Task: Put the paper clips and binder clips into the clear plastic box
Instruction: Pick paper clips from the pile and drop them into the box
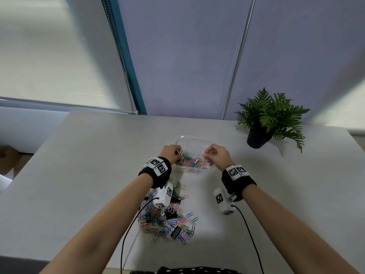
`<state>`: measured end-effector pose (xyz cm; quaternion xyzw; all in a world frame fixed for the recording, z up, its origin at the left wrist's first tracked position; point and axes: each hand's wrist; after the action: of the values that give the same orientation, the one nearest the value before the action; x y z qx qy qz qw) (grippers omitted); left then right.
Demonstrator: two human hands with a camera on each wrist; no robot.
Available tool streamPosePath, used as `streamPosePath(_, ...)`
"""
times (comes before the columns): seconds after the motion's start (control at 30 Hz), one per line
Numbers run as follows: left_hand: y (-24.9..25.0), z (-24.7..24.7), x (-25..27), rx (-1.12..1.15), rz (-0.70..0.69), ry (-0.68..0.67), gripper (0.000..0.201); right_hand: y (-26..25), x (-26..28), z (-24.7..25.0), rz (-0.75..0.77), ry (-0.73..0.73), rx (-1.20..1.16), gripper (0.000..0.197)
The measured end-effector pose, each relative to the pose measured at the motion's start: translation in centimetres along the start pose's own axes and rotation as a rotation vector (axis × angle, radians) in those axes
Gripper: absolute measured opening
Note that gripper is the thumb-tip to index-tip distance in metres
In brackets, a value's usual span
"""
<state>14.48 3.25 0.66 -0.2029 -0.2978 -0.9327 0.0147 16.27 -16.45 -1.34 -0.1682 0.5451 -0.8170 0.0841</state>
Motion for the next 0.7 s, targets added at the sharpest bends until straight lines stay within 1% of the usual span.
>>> streamPosePath(0.07,-0.2,-0.2,-0.8,-0.044,0.048,-0.029,0.023,0.3,-1.0,-0.3,-0.034,0.020,0.052,0.022)
streamPosePath(0.17,-0.5,-0.9,-1.1,-0.123,0.029,-0.079,0.033,0.8,-1.8,-0.8,-0.072,0.031,0.104,0.014)
streamPosePath(0.27,-0.8,-1.3,-0.5,-0.129,-0.029,-0.080,0.036,1.3,-1.9,-0.9,-0.095,0.025,0.144,0.014)
streamPosePath(0.33,-1.0,-1.4,0.2,-0.108,-0.074,-0.052,0.033,1.3,-1.5,-1.0,-0.098,-0.036,0.188,0.007)
streamPosePath(0.37,-1.1,-1.6,0.8,-0.102,-0.103,-0.048,0.030,1.2,-1.2,-0.9,-0.092,-0.077,0.232,0.009)
streamPosePath(0.43,-1.4,-2.3,2.4,-0.086,-0.153,-0.096,0.027,0.9,-0.2,-0.9,-0.032,-0.112,0.324,0.016)
streamPosePath(0.53,-1.6,-4.0,5.6,-0.107,-0.194,-0.242,0.023,1.2,2.9,-1.3,0.146,-0.117,0.413,0.015)
streamPosePath(0.57,-1.6,-4.7,6.6,-0.144,-0.201,-0.281,0.023,1.7,4.4,-1.6,0.175,-0.165,0.465,0.014)
streamPosePath(0.6,-1.6,-5.5,7.6,-0.174,-0.215,-0.314,0.023,2.2,5.9,-2.0,0.158,-0.247,0.542,0.015)
streamPosePath(0.63,-1.6,-6.4,8.4,-0.194,-0.232,-0.341,0.022,2.9,7.5,-2.5,0.095,-0.346,0.634,0.019)
streamPosePath(0.7,-1.3,-8.2,9.7,-0.246,-0.261,-0.367,0.016,4.1,10.5,-3.6,-0.071,-0.508,0.773,0.039)
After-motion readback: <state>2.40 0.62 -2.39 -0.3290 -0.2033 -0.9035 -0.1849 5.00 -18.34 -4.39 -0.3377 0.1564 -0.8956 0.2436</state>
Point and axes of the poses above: each hand's wrist, its own x-axis away from the middle knuckle, its own z-axis out of the back of the hand, y = z × x, and after that the axes turned 9 degrees about -y, right-handed
